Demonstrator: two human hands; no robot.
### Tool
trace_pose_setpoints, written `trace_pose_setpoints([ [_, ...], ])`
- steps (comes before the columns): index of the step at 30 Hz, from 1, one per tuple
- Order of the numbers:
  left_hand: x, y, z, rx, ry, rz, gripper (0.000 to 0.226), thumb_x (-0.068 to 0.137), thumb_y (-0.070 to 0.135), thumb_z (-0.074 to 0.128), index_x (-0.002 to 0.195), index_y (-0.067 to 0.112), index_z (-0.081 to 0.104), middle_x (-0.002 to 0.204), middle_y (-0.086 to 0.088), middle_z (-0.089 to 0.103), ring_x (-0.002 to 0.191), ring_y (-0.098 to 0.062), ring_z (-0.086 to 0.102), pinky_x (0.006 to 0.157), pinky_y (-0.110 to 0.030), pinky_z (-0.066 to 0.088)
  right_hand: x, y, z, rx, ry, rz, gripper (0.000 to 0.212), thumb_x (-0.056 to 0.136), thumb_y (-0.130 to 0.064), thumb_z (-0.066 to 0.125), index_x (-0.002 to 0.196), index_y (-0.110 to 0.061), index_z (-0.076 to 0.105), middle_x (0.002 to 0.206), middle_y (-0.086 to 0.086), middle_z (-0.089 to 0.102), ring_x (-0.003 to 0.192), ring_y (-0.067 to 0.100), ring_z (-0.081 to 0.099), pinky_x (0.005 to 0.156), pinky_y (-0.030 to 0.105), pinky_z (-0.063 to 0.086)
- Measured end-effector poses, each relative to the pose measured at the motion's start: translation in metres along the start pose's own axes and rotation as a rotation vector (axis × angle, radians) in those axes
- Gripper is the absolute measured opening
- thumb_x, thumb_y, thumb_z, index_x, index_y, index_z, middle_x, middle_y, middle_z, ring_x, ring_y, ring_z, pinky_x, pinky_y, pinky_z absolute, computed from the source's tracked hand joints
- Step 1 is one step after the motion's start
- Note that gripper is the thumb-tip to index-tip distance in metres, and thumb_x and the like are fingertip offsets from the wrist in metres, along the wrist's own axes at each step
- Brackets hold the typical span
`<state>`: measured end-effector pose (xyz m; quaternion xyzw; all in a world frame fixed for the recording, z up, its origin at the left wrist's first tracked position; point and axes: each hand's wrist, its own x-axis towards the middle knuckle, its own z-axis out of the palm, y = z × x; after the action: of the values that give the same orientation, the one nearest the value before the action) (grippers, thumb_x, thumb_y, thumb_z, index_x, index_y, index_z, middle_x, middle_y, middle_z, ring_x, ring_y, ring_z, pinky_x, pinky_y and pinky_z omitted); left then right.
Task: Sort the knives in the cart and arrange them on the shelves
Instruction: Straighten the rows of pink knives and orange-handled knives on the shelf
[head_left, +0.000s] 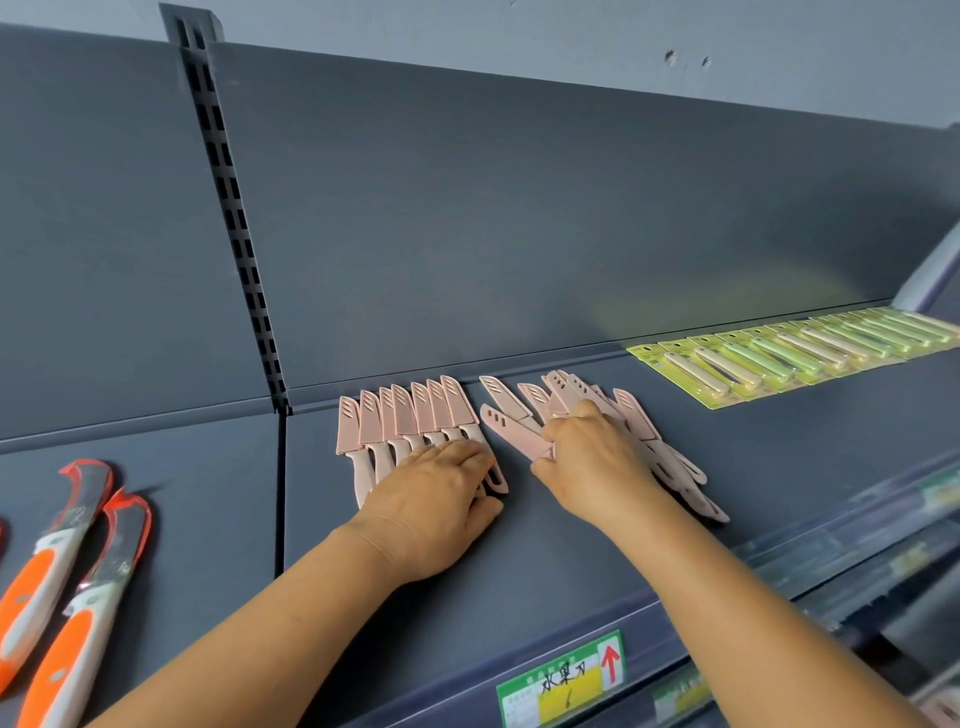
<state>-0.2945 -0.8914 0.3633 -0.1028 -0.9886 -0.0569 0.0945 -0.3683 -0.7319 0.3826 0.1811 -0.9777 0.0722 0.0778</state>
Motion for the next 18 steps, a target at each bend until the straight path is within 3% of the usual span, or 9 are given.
trace_pose_setpoints([
  [4,0.001,0.000,0.000,-0.009,0.001,-0.003,0.051,0.096,0.046,0.037,0.142,0.023,0.037,0.150,0.007,0.032,0.131,-0.018,0.035,0.107,-0.022,0.016,-0.005,-0.001,0.003,-0.061,0.042,-0.098,0.037,0.092,-0.040,0.051,0.123,-0.023,0.059,0.123,0.003,0.048,0.114,0.024,0.041,0.094,0.034,0.038],
  [8,0.000,0.000,0.001,-0.006,0.006,-0.001,0.051,0.096,0.045,0.038,0.141,0.023,0.038,0.150,0.006,0.033,0.131,-0.017,0.036,0.106,-0.022,0.016,-0.004,-0.006,-0.001,-0.185,0.045,-0.138,0.028,0.090,-0.019,0.053,0.117,-0.020,0.060,0.119,0.002,0.053,0.114,0.024,0.039,0.088,0.032,0.040],
  [11,0.000,0.000,0.001,-0.008,0.010,0.000,0.052,0.096,0.045,0.038,0.142,0.023,0.036,0.149,0.006,0.032,0.131,-0.017,0.035,0.106,-0.022,0.017,-0.002,-0.013,-0.005,-0.251,-0.010,-0.117,0.034,0.085,-0.006,0.053,0.117,-0.014,0.057,0.119,0.006,0.052,0.114,0.027,0.042,0.086,0.033,0.042],
  [18,0.001,-0.001,0.001,-0.006,0.007,0.021,0.051,0.096,0.044,0.038,0.142,0.021,0.037,0.148,0.006,0.034,0.131,-0.017,0.036,0.108,-0.024,0.018,0.012,-0.025,-0.006,-0.323,-0.065,-0.085,0.038,0.082,0.000,0.057,0.118,-0.010,0.057,0.119,0.011,0.056,0.114,0.028,0.049,0.083,0.033,0.046],
])
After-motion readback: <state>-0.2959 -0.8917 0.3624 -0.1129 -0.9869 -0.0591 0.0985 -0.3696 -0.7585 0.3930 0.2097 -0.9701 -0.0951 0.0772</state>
